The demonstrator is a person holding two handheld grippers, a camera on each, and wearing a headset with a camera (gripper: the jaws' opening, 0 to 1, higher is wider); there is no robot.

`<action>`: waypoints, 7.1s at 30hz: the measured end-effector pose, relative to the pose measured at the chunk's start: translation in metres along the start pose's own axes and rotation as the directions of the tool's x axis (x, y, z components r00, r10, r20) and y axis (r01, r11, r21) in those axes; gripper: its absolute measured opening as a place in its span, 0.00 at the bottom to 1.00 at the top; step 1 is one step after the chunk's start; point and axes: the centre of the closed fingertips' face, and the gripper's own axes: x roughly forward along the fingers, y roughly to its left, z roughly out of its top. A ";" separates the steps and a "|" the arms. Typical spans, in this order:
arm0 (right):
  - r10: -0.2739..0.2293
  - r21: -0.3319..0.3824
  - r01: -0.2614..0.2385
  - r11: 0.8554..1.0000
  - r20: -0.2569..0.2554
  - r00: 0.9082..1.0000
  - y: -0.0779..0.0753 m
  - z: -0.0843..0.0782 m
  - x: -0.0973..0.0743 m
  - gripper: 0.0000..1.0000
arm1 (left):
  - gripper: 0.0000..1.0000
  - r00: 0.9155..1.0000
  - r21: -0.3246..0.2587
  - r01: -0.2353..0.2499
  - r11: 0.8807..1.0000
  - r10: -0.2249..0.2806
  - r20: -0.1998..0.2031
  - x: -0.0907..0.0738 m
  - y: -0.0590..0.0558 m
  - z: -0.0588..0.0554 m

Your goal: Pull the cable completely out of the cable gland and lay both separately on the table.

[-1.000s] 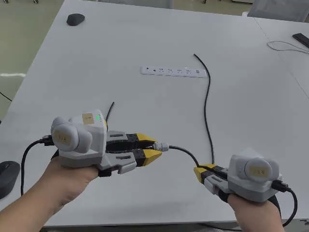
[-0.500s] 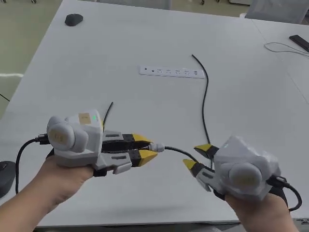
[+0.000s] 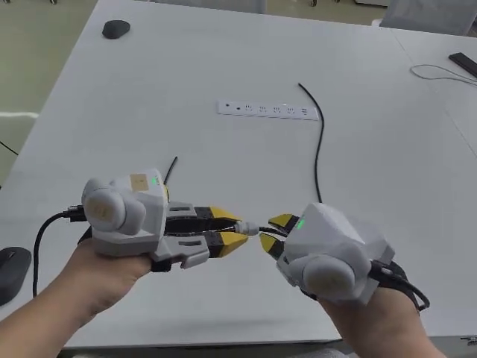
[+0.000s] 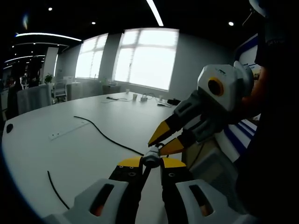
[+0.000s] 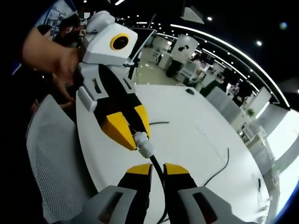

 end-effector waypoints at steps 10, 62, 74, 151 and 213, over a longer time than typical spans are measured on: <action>-0.003 0.057 0.003 0.998 0.001 1.000 0.000 -0.005 0.001 0.01 | 0.15 1.000 0.000 0.002 1.000 -0.002 -0.004 0.000 0.000 -0.003; -0.001 0.490 0.078 0.868 -0.155 0.988 -0.003 -0.107 0.011 0.00 | 0.14 1.000 0.000 -0.006 1.000 0.006 0.008 -0.006 -0.003 -0.005; 0.031 0.528 0.061 0.847 -0.163 0.986 0.005 -0.113 0.014 0.00 | 0.15 1.000 -0.008 0.000 1.000 0.000 -0.007 -0.001 -0.008 -0.011; 0.102 0.057 -0.102 0.993 -0.003 0.995 0.018 -0.016 -0.002 0.00 | 0.15 0.999 -0.016 0.016 1.000 -0.017 -0.045 0.007 -0.013 -0.016; 0.059 0.487 -0.008 0.873 -0.091 0.994 -0.002 -0.103 0.006 0.00 | 0.15 1.000 -0.031 0.005 1.000 -0.005 -0.017 0.012 -0.012 -0.007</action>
